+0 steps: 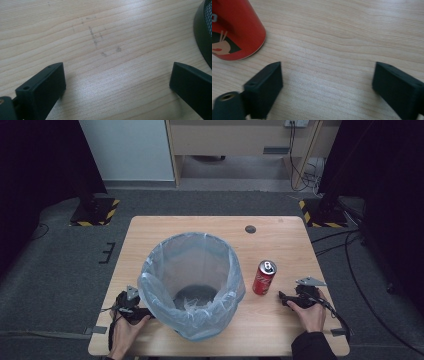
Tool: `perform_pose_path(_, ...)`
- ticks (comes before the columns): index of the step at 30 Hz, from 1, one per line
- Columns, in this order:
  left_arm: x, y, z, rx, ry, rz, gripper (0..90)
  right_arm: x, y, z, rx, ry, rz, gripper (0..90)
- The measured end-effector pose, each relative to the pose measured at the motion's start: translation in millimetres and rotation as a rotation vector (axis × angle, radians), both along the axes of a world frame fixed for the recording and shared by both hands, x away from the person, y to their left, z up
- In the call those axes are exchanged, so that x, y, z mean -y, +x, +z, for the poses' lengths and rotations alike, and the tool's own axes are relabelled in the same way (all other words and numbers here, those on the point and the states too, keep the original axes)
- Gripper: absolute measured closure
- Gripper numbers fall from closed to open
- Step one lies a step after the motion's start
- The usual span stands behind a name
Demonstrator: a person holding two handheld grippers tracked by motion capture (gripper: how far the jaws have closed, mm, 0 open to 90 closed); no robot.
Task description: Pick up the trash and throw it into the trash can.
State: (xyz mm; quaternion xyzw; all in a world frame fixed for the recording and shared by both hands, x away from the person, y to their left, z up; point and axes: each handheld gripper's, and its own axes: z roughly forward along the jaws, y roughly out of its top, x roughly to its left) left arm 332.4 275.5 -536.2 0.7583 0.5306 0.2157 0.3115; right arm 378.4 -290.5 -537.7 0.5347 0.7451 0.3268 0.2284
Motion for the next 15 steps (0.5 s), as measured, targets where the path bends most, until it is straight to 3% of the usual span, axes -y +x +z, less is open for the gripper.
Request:
perform_pose_path(3,-0.3,-0.1,0.0,0.002,-0.002,0.001,0.2,2.2,-2.2,0.6,0.011,0.014,0.007,19.6)
perform_pose_path(4,-0.9,-0.6,0.1,0.004,-0.004,0.000,0.7,4.4,-4.4,1.6,0.013,0.040,0.007,21.8)
perform_pose_path(11,-2.1,-1.6,0.2,0.005,-0.003,0.001,1.6,8.6,-12.7,16.3,0.107,0.078,-0.011,22.9)
perform_pose_path(15,-2.1,-1.8,0.2,0.005,-0.002,0.000,1.5,9.8,-15.7,21.5,0.128,0.091,-0.013,22.4)
